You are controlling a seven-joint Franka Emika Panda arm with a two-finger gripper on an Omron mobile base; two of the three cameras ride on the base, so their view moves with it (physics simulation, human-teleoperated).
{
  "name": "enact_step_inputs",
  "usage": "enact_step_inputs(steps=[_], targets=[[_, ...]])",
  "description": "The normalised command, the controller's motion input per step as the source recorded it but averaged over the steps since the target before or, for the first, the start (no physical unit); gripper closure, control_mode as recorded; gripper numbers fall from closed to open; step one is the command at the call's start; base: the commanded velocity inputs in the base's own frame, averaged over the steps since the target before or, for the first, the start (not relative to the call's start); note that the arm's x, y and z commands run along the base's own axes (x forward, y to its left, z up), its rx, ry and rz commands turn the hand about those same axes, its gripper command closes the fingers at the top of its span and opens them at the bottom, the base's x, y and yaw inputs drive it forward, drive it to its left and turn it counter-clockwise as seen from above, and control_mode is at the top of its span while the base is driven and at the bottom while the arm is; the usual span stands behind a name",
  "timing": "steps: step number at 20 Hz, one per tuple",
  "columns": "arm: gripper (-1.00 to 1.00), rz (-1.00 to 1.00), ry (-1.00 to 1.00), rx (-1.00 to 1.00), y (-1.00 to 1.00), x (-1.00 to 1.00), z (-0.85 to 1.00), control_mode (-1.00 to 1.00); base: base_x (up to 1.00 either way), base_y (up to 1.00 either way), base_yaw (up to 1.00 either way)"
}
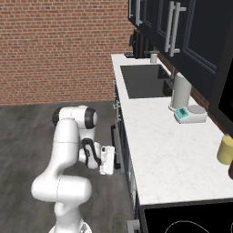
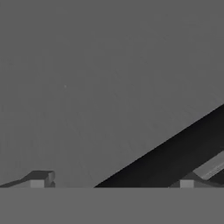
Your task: Pick up the cup and bowl from the counter, place them in the dishwasher, and close the dishwasher door.
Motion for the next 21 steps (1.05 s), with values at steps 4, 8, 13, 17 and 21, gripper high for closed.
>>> enact_step_inputs(steps=[4, 8, 13, 17, 21], targets=[[-1.00, 0.00, 0.32, 0.24, -1.00, 0.87, -0.60, -1.00, 0.00, 0.00, 0.00], [-1.00, -0.05, 0.25, 0.06, -1.00, 1.00, -0.95, -1.00, 0.00, 0.00, 0.00], [-1.00, -0.12, 0.21, 0.00, -1.00, 1.00, -1.00, -1.00, 0.00, 0.00, 0.00], [-1.00, -0.17, 0.22, 0.00, -1.00, 1.00, -1.00, -1.00, 0.00, 0.00, 0.00], [-1.00, -0.18, 0.26, 0.00, -1.00, 1.00, -1.00, -1.00, 0.00, 0.00, 0.00]])
